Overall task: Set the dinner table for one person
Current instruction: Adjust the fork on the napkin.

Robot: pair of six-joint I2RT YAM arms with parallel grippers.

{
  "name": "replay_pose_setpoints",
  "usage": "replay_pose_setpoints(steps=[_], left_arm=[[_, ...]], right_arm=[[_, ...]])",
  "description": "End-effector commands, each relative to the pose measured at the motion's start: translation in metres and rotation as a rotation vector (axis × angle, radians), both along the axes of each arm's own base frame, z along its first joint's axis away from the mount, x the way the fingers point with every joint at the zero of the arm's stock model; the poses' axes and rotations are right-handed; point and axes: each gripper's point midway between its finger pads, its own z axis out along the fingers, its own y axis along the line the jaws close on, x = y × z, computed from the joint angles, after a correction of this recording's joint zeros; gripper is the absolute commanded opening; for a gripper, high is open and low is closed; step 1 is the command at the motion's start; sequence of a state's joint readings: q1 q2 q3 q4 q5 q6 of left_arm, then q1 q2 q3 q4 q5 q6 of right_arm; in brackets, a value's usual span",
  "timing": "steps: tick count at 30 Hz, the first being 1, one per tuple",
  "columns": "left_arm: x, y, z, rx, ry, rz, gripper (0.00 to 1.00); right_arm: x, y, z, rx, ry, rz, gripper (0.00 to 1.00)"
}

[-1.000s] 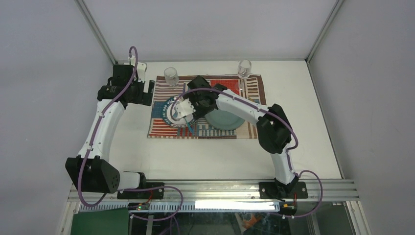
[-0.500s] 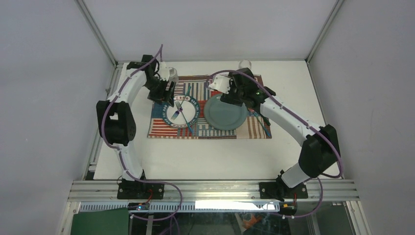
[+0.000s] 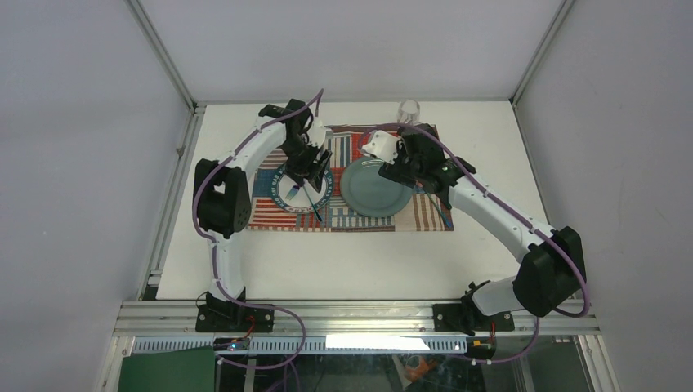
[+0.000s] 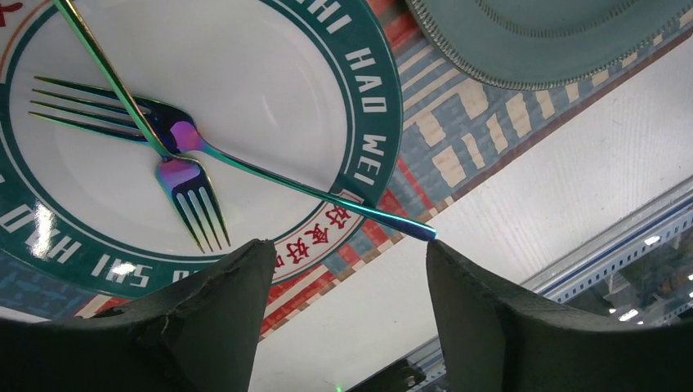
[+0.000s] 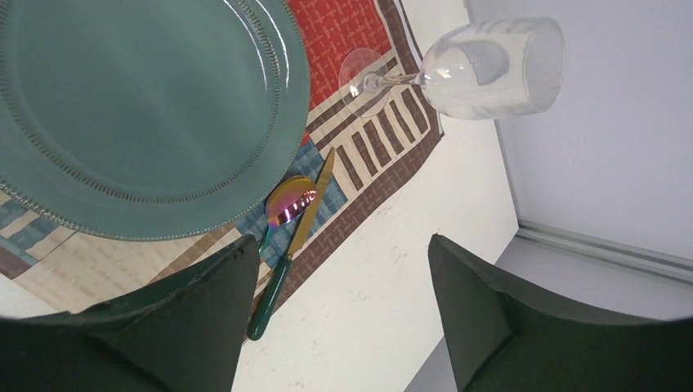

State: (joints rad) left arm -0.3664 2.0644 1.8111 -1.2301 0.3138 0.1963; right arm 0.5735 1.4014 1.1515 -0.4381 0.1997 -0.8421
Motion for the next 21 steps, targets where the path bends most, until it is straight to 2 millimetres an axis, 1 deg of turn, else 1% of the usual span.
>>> replay_pose_setpoints(steps=[1, 6, 9, 13, 16, 18, 21], left_arm=[[0.003, 0.000, -0.004, 0.006, -0.015, 0.014, 0.69], [-0.001, -0.010, -0.009, -0.042, -0.006, -0.032, 0.66], [-0.003, -0.022, -0.010, -0.087, 0.005, -0.058, 0.64], [-0.004, -0.033, -0.014, -0.105, -0.006, -0.096, 0.64], [-0.006, -0.046, -0.016, -0.144, 0.013, -0.119, 0.64], [-0.008, -0.052, -0.022, -0.153, 0.039, -0.124, 0.64], [-0.010, -0.055, -0.031, -0.149, 0.059, -0.128, 0.63]], right_arm=[[0.005, 0.002, 0.033, 0.076, -0.084, -0.032, 0.79], [0.005, 0.003, 0.034, 0.086, -0.082, -0.033, 0.79], [0.006, 0.004, 0.033, 0.092, -0.080, -0.037, 0.79], [0.002, 0.003, 0.030, 0.094, -0.064, -0.035, 0.79], [0.000, 0.003, 0.030, 0.098, -0.063, -0.036, 0.79], [0.000, 0.003, 0.031, 0.101, -0.066, -0.036, 0.79], [-0.002, 0.002, 0.033, 0.102, -0.065, -0.035, 0.79]])
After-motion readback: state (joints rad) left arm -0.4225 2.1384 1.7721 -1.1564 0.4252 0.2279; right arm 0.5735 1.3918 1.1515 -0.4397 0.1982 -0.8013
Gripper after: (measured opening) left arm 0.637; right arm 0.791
